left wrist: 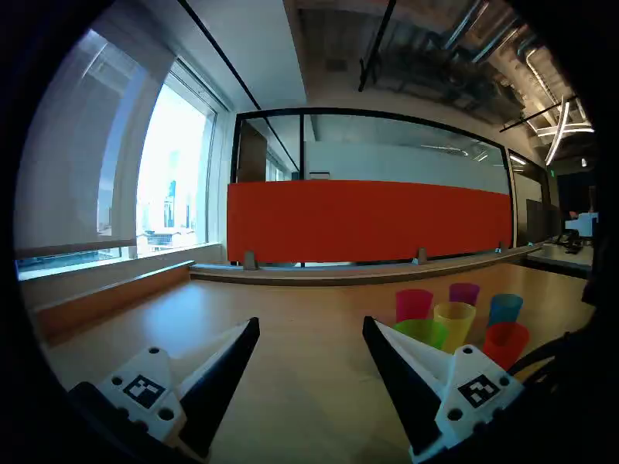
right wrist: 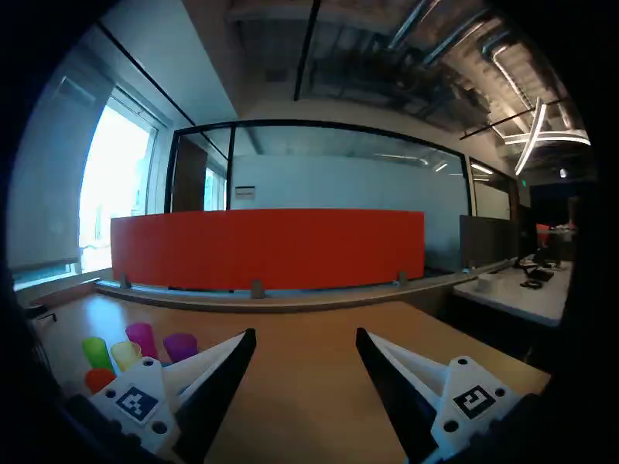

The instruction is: Pour water

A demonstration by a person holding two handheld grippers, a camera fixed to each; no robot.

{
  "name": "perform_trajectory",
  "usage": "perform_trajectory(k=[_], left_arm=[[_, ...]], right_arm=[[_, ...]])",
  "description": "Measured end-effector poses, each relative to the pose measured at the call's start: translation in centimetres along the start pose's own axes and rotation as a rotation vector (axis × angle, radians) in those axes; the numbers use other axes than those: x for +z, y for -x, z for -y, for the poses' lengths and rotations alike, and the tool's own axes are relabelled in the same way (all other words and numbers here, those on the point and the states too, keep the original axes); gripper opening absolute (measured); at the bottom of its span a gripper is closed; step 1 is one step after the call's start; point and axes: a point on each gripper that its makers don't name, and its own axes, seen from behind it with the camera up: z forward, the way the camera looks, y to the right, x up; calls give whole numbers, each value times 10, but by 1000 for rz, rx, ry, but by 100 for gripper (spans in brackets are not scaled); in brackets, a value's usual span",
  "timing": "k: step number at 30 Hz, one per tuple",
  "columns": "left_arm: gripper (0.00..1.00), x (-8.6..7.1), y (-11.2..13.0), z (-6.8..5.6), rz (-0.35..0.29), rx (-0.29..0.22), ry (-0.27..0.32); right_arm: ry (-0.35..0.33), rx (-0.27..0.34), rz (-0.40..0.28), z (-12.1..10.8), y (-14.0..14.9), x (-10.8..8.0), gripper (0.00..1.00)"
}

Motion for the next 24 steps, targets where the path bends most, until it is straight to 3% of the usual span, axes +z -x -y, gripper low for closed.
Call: perform_trajectory(k=[24], left_arm=[[99,0,0,0,0,1,3]], right_arm=[[-29,-5,-27,3,16,-12,100]])
